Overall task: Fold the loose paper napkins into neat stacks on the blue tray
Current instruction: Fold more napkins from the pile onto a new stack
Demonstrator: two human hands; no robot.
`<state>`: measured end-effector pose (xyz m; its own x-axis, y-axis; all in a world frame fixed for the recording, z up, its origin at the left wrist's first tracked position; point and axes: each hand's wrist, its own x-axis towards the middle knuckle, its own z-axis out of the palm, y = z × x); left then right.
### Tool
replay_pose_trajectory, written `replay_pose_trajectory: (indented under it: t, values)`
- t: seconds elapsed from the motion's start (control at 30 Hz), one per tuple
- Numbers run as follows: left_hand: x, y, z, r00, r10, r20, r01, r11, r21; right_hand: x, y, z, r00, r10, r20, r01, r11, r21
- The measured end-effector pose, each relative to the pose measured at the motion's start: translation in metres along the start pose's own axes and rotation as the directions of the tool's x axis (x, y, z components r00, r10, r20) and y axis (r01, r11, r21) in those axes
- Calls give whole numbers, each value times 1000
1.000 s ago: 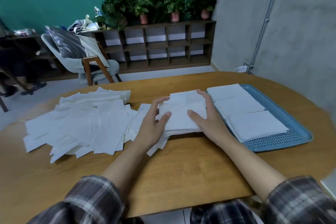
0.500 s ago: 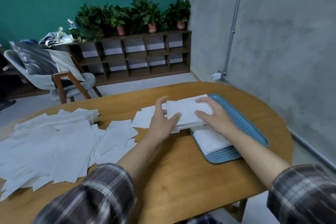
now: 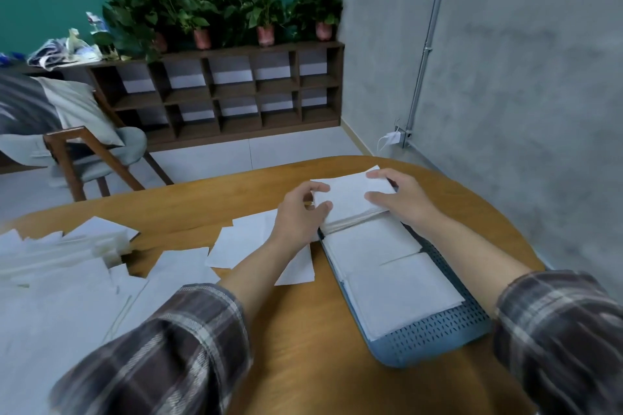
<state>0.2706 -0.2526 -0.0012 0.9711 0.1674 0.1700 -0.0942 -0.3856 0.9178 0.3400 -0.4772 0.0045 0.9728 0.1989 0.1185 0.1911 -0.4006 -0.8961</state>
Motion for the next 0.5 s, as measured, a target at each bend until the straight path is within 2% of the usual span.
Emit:
replay_pose_trajectory:
  t: [0.23, 0.5]
  values:
    - [11, -10, 0, 999, -33, 13, 32, 997, 73, 16, 13, 5, 998, 55, 37, -53, 997, -56]
    - [2, -11, 2, 1000, -23, 17, 22, 998, 63, 15, 15, -4, 999, 28, 43, -20, 985, -173]
